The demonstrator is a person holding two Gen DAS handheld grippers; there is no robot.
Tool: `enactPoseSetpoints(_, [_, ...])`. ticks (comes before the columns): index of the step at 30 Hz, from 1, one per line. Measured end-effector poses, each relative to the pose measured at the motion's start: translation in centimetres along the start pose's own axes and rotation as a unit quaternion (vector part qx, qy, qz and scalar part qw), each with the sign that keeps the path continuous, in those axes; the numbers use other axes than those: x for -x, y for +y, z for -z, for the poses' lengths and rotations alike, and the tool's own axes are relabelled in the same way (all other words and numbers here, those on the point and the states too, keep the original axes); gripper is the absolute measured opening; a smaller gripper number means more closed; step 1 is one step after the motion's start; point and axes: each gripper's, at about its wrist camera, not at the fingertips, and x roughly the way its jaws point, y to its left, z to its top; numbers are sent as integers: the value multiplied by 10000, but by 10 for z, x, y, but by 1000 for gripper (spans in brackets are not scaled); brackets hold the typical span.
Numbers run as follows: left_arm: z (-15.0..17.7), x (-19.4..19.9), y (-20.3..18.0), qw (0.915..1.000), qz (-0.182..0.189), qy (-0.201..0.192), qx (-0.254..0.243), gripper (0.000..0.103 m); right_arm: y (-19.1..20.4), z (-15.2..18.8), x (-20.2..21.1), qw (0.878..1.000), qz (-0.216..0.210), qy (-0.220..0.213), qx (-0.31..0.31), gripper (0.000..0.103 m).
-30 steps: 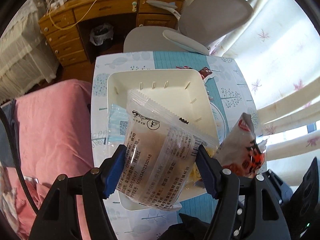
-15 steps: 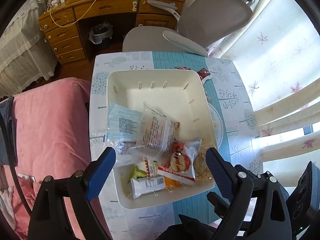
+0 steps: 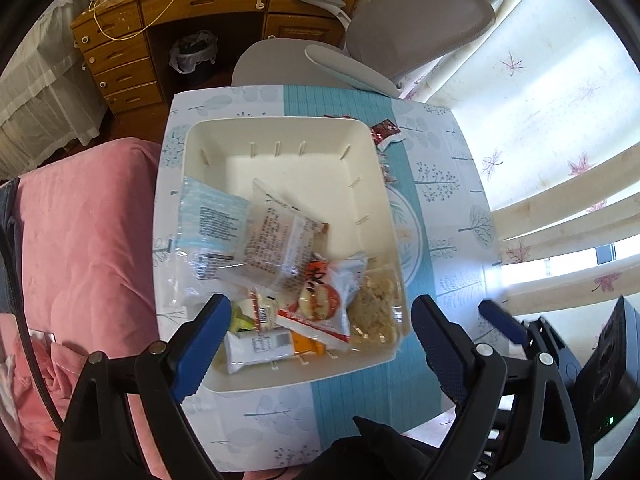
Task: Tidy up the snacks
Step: 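Withdraw both grippers from the tray toward the remaining candies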
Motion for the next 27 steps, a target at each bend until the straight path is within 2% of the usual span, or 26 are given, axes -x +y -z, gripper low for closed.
enactPoseSetpoints(13, [-16, -3, -27, 9984, -236, 76, 510, 91, -77, -42, -1, 9984, 231, -279, 429, 77])
enactPoseSetpoints(19, [-38, -6, -45, 9972, -390, 11, 634, 91, -115, -70, -2, 9966, 218, -474, 640, 77])
enactPoseSetpoints(27, [-79, -10, -72, 9939, -540, -268, 920, 91, -160, -116, -8, 9917, 150, -793, 1001, 77])
